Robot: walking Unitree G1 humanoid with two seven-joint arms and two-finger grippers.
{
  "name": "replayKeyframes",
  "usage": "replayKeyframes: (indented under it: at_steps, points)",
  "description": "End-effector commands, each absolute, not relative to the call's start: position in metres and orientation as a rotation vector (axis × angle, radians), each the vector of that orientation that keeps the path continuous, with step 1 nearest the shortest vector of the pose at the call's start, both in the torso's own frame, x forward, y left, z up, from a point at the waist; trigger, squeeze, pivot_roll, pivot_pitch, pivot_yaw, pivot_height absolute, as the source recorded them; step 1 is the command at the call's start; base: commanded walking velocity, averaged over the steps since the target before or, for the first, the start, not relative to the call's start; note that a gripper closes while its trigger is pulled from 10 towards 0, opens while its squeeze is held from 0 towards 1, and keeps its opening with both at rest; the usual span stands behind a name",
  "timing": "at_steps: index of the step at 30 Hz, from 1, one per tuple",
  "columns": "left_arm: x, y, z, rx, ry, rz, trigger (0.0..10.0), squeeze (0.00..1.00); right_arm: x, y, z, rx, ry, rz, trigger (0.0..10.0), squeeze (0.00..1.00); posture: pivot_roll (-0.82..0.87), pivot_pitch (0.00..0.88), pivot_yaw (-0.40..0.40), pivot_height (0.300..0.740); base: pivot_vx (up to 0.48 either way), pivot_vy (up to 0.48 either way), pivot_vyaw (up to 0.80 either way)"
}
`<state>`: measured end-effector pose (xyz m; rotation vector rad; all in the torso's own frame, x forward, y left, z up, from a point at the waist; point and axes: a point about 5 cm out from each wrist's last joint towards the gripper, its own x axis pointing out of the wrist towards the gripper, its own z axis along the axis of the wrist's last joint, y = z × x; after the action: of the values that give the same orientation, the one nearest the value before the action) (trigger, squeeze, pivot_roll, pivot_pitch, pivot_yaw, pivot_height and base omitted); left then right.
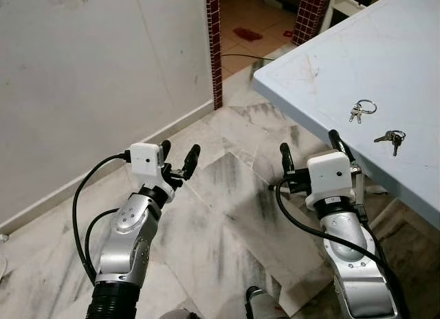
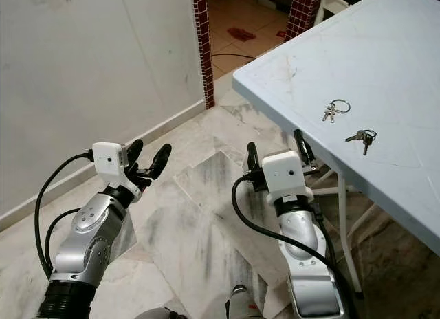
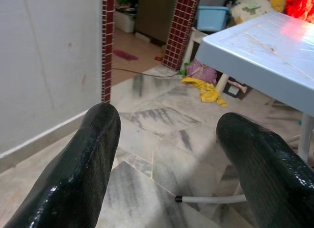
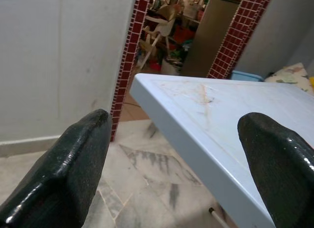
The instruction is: Hang keys on a hook
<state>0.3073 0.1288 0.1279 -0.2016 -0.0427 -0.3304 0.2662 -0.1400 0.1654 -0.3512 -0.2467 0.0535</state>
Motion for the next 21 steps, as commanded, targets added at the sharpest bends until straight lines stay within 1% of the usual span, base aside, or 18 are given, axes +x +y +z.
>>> replayKeyframes:
  at_steps: [1, 7, 10, 13, 17, 18, 21]
  points:
    - [0.308, 0.129, 0.126, -0.184, -0.034, -0.321, 10.0, 0.00, 0.265, -0.142, 0.166, -0.347, -0.252, 0.055, 10.0, 0.00, -0.14, 0.162, 0.091, 0.740, 0.000, 0.000, -0.80]
    - [0.309, 0.128, 0.128, -0.172, -0.054, -0.283, 10.0, 0.00, 0.265, -0.148, 0.166, -0.335, -0.241, 0.035, 10.0, 0.00, -0.15, 0.157, 0.089, 0.740, 0.000, 0.000, -0.80]
    - [0.308, 0.131, 0.125, -0.164, -0.050, -0.264, 10.0, 0.00, 0.264, -0.147, 0.165, -0.330, -0.235, 0.038, 10.0, 0.00, -0.15, 0.149, 0.084, 0.740, 0.000, 0.000, -0.80]
    - [0.303, 0.132, 0.121, -0.137, -0.041, -0.280, 10.0, 0.00, 0.263, -0.149, 0.168, -0.304, -0.228, 0.008, 10.0, 0.00, -0.16, 0.146, 0.090, 0.740, 0.000, 0.000, -0.80]
    - [0.303, 0.141, 0.122, -0.118, -0.042, -0.268, 10.0, 0.00, 0.265, -0.148, 0.170, -0.306, -0.237, 0.004, 10.0, 0.00, -0.15, 0.147, 0.090, 0.740, 0.000, 0.000, -0.80]
    - [0.304, 0.144, 0.124, -0.114, -0.047, -0.260, 10.0, 0.00, 0.266, -0.146, 0.171, -0.303, -0.239, 0.005, 10.0, 0.00, -0.14, 0.148, 0.074, 0.740, 0.000, 0.000, -0.80]
    - [0.305, 0.150, 0.125, -0.104, -0.055, -0.243, 10.0, 0.00, 0.268, -0.141, 0.173, -0.291, -0.243, 0.020, 10.0, 0.00, -0.13, 0.161, 0.057, 0.740, 0.000, 0.000, -0.80]
